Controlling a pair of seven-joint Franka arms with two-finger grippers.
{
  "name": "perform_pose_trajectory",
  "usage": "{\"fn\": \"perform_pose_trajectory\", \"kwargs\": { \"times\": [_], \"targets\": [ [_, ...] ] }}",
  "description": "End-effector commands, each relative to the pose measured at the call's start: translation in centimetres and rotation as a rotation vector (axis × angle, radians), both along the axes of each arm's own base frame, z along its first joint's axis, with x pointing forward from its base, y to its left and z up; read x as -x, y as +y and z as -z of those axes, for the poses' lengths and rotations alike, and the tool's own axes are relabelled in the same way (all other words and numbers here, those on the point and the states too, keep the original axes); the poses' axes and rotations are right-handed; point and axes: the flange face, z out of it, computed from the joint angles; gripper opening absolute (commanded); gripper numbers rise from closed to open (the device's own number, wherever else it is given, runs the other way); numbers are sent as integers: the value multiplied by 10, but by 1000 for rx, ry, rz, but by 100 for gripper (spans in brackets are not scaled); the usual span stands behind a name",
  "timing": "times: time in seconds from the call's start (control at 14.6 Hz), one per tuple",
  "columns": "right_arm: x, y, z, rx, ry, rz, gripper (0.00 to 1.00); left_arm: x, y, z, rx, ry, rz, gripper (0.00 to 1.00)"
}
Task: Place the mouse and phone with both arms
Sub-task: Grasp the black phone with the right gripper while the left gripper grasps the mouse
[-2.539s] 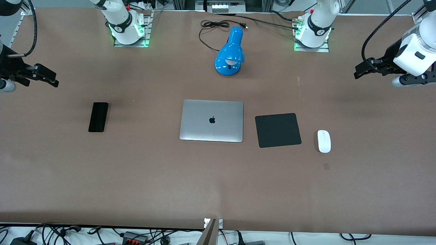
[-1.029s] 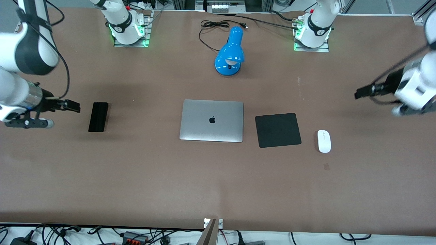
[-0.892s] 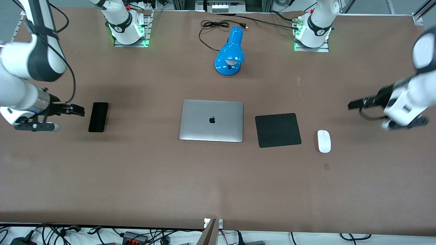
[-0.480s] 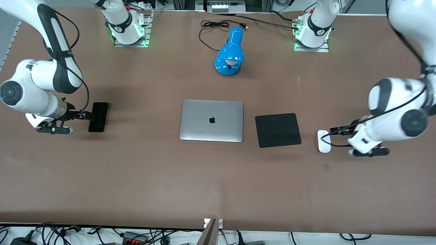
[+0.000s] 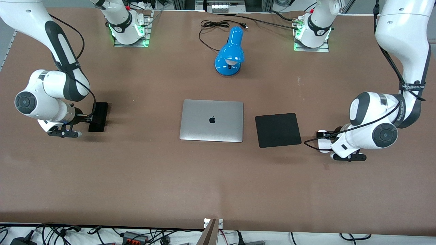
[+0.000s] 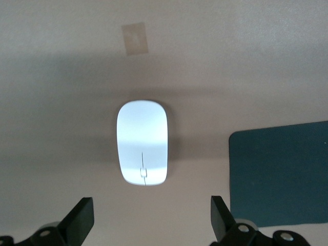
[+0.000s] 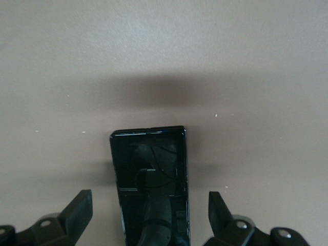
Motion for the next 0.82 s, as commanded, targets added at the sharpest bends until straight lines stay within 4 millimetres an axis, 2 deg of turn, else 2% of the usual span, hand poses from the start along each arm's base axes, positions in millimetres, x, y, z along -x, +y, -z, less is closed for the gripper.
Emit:
{"fn": "perform_pose_trajectory", "kwargs": {
  "times": [0.0,0.27,0.75],
  "targets": [
    [5,-2,9,3,-1,-3,100,-1,16,24,4,-11,34,100],
    [12,-3,26,-1,33,0,100,0,14,48,16,-24,42,100],
    [14,-3,42,-6,43,5,100,3,15,65,24,-29,39,100]
  ]
}}
